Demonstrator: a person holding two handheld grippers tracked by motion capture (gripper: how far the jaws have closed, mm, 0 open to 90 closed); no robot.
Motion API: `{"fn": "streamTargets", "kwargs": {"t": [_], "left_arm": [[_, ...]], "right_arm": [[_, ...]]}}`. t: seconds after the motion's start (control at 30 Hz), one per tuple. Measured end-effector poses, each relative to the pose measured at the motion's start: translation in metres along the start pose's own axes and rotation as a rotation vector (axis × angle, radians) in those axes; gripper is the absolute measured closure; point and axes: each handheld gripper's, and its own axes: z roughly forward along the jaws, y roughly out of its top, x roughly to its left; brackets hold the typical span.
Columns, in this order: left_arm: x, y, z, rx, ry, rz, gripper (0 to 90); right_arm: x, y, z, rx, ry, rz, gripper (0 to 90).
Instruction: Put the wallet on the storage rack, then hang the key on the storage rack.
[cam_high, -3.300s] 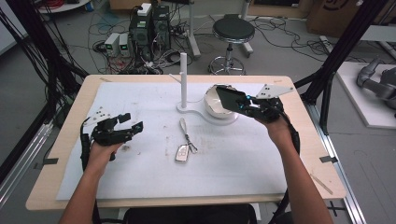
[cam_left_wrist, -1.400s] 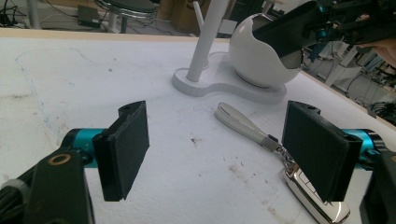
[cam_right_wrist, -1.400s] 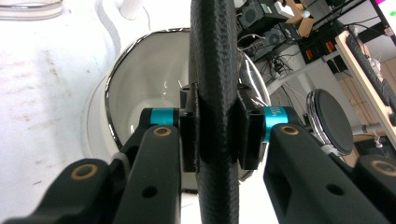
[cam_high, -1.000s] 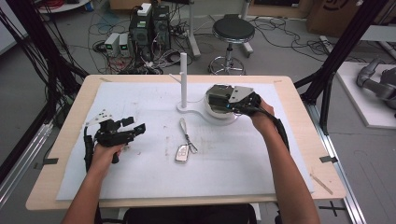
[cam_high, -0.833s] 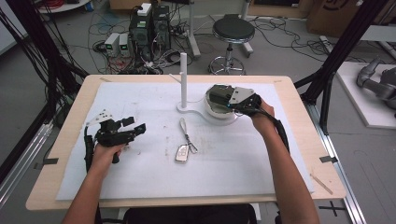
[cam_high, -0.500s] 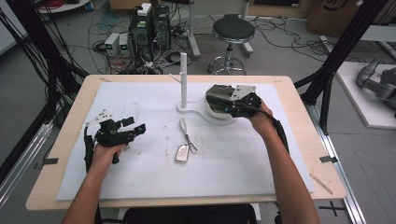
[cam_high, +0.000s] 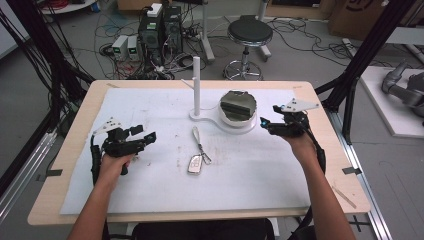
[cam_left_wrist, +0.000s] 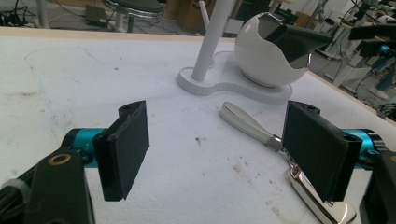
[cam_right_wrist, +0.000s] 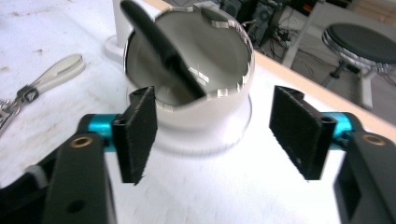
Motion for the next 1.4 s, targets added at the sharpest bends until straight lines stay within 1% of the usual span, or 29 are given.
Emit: {"fn": "streamTargets", "kwargs": {"t": [0.03, 0.07, 0.1, 0.13, 0.17, 0.2, 0.27, 0.3, 0.37, 0.4, 0.43, 0.5, 0.57, 0.6, 0.67, 0.7, 0.77, 0.83, 0.87, 0.9, 0.93, 1.13, 1.23, 1.37, 1.4], "left_arm": [[-0.002, 0.001, 0.0, -0.004, 0.014, 0.015, 22.9], [-0.002, 0.001, 0.0, -0.004, 0.014, 0.015, 22.3], [-0.005, 0.001, 0.0, -0.013, 0.024, 0.025, 21.8], [-0.005, 0.001, 0.0, -0.013, 0.024, 0.025, 21.5], [-0.007, 0.001, -0.001, -0.022, 0.038, 0.04, 20.8], [-0.007, 0.001, -0.001, -0.022, 0.038, 0.04, 20.1], [-0.009, -0.002, -0.002, -0.021, 0.054, 0.069, 20.1], [-0.011, -0.003, -0.003, -0.018, 0.065, 0.072, 20.1], [-0.013, -0.005, -0.005, -0.017, 0.086, 0.085, 20.1], [-0.013, -0.006, -0.006, -0.017, 0.092, 0.086, 20.2], [-0.013, -0.006, -0.006, -0.017, 0.092, 0.086, 20.2], [-0.011, -0.006, -0.008, -0.022, 0.093, 0.08, 20.2], [-0.01, -0.007, -0.008, -0.024, 0.096, 0.076, 20.2], [-0.009, -0.007, -0.008, -0.021, 0.1, 0.076, 20.2], [-0.009, -0.008, -0.009, -0.015, 0.113, 0.086, 21.1], [-0.01, -0.009, -0.009, -0.023, 0.123, 0.084, 21.1], [-0.01, -0.008, -0.009, -0.025, 0.123, 0.089, 21.1], [-0.011, -0.008, -0.008, -0.028, 0.123, 0.089, 21.1], [-0.011, -0.008, -0.008, -0.026, 0.122, 0.09, 21.2], [-0.012, -0.008, -0.006, -0.02, 0.115, 0.087, 21.1], [-0.012, -0.008, -0.006, -0.015, 0.116, 0.091, 21.1], [-0.012, -0.009, -0.002, -0.006, 0.102, 0.084, 21.1], [-0.011, -0.011, 0.001, 0.012, 0.09, 0.083, 21.1], [-0.014, -0.011, 0.003, 0.016, 0.082, 0.08, 21.2], [-0.015, -0.011, 0.004, 0.022, 0.07, 0.082, 23.8]], "right_arm": [[0.003, -0.009, -0.006, 0.008, -0.021, 0.013, 27.7], [0.004, -0.014, -0.008, 0.013, -0.033, 0.024, 24.8], [0.004, -0.019, -0.01, 0.023, -0.049, 0.028, 22.1], [0.004, -0.019, -0.01, 0.023, -0.049, 0.028, 22.1], [0.006, -0.029, -0.014, 0.033, -0.066, 0.038, 21.5], [0.007, -0.034, -0.015, 0.035, -0.069, 0.04, 21.5], [0.009, -0.043, -0.017, 0.039, -0.067, 0.046, 21.5], [0.011, -0.047, -0.017, 0.042, -0.067, 0.046, 21.5], [0.012, -0.052, -0.017, 0.055, -0.08, 0.037, 21.5], [0.012, -0.052, -0.018, 0.053, -0.089, 0.047, 21.5], [0.012, -0.052, -0.018, 0.053, -0.089, 0.047, 21.5], [0.011, -0.054, -0.019, 0.045, -0.103, 0.077, 21.5], [0.011, -0.056, -0.019, 0.045, -0.098, 0.094, 21.5], [0.011, -0.056, -0.019, 0.045, -0.098, 0.094, 21.5], [0.012, -0.059, -0.019, 0.041, -0.071, 0.115, 21.5], [0.011, -0.059, -0.019, 0.035, -0.058, 0.119, 21.7], [0.012, -0.06, -0.019, 0.034, -0.054, 0.123, 21.8], [0.012, -0.059, -0.021, 0.025, -0.061, 0.126, 21.8], [0.012, -0.059, -0.022, 0.023, -0.058, 0.143, 21.8], [0.012, -0.06, -0.022, 0.02, -0.044, 0.166, 22.3], [0.011, -0.06, -0.022, 0.02, -0.04, 0.172, 24.2], [0.013, -0.062, -0.022, 0.031, -0.051, 0.165, 24.8], [0.012, -0.063, -0.024, 0.027, -0.068, 0.164, 25.0], [0.011, -0.063, -0.024, 0.028, -0.067, 0.167, 25.2], [0.012, -0.063, -0.024, 0.031, -0.064, 0.16, 25.6]]}}
